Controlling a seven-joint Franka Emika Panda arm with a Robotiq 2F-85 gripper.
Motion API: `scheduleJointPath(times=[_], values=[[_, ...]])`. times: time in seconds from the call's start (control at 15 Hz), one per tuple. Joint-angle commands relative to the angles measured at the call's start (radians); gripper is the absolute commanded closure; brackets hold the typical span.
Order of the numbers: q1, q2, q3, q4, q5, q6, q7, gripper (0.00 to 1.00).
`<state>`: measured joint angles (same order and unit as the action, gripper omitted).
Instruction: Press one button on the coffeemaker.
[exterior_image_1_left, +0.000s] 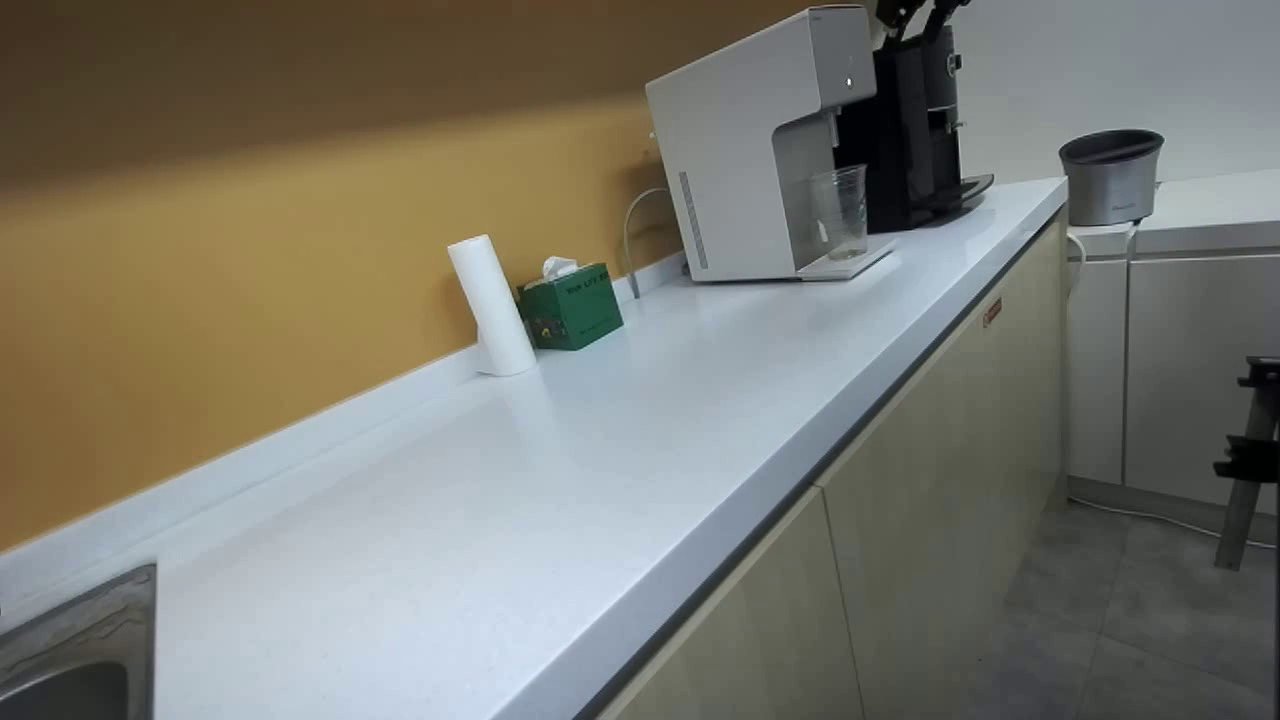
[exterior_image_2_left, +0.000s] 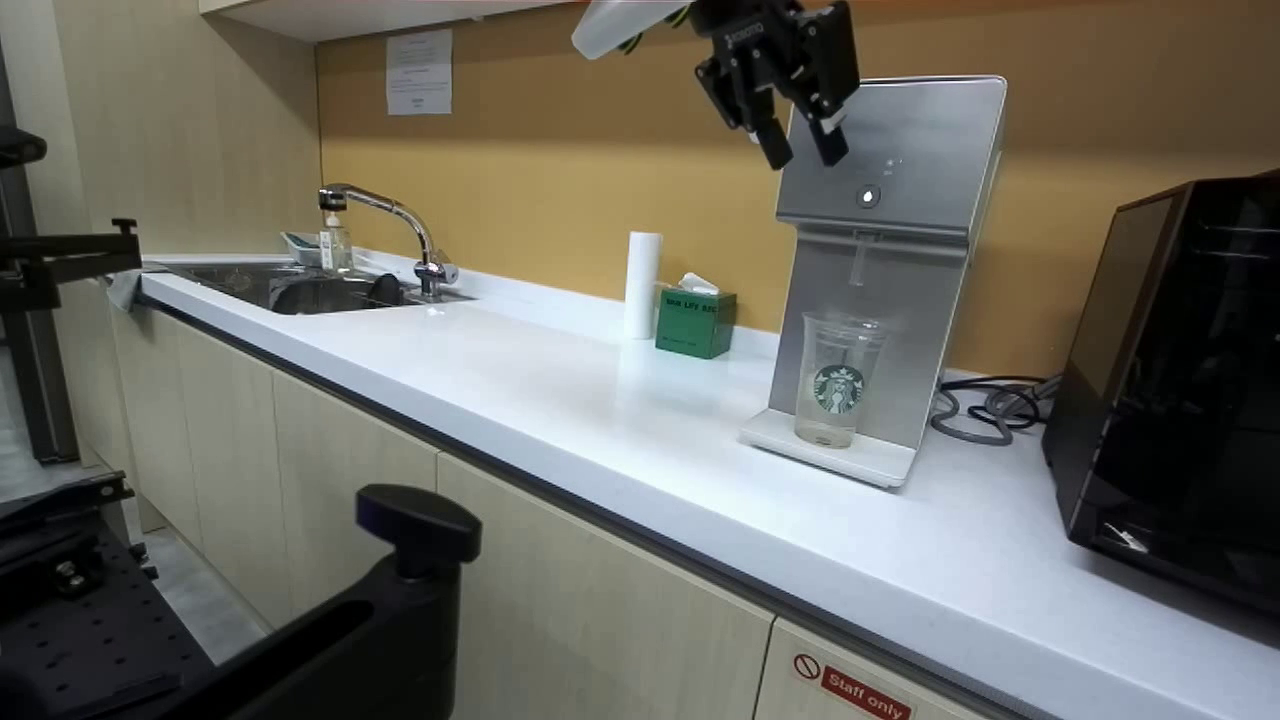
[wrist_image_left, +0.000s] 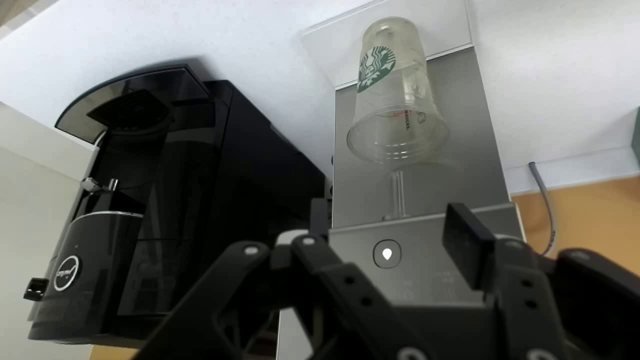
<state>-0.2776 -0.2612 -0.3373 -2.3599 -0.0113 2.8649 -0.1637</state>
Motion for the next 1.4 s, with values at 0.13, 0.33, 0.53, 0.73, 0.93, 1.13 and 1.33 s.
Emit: scheduleJointPath(times=[0.13,0.33,0.53,0.73,0.93,1.13,1.33], values=[[0.045,0.06,-0.018,0.048,0.125,0.051,-0.004,0.82],[0.078,0.085,-0.031,0.07,0.208,0.074,-0.045,0.99],[0.065,0.066,-0.016,0.039,0.204,0.08,-0.04,0.97],[0.059,0.089,-0.015,0.049,0.195,0.108,-0.029,1.0],[0.077,0.107,-0.029,0.059,0.23,0.134,-0.054,1.0],[0.093,0.127,-0.035,0.067,0.254,0.172,-0.069,1.0],[0.111,0.142,-0.041,0.075,0.291,0.193,-0.089,1.0]])
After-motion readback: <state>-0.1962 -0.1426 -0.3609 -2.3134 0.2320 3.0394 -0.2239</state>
